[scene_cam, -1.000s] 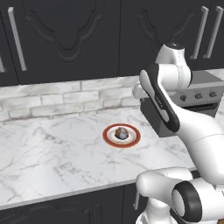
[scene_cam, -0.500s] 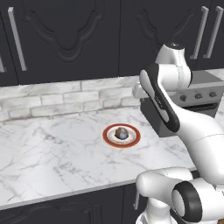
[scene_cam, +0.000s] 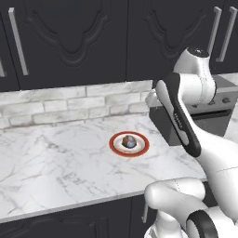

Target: Open the toaster oven door. Place the bread on the bottom rack in the toaster oven and place the steak on the top rack.

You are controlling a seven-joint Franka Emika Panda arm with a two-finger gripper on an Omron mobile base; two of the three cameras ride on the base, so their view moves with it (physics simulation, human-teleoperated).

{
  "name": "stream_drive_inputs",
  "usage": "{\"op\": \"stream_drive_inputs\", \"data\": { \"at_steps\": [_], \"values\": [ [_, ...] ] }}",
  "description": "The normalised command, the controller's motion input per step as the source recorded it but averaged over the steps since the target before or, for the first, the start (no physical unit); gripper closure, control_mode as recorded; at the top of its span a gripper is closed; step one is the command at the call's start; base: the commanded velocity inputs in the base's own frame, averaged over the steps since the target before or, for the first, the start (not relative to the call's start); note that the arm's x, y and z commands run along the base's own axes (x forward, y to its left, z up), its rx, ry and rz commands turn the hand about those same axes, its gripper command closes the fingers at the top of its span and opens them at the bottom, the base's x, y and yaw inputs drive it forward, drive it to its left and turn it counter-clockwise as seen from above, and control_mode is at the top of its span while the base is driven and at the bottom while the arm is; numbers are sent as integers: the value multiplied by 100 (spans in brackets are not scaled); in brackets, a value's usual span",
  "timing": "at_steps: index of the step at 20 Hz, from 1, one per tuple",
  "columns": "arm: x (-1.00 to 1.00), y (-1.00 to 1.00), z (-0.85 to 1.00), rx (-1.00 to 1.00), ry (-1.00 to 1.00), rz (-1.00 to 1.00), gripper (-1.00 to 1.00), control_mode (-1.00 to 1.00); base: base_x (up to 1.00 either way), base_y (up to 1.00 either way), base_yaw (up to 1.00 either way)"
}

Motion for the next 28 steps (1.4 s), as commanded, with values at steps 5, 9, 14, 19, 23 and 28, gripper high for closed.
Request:
{"op": "stream_drive_inputs", "data": {
  "at_steps": [5, 9, 14, 19, 23, 28],
  "values": [
    [-58, -27, -2, 6, -12, -24, -100, -100, 0, 0, 0],
    [-24, -50, -9, 5, 2, -35, -100, -100, 0, 0, 0],
    [-18, -70, -11, 4, 0, -12, -100, -100, 0, 0, 0],
    [-11, -73, -12, 31, -4, -3, -100, -100, 0, 0, 0],
    [0, -62, -10, 61, -11, 0, -100, -100, 0, 0, 0],
    [6, -52, -11, 45, -15, 0, -100, -100, 0, 0, 0]
  ]
}}
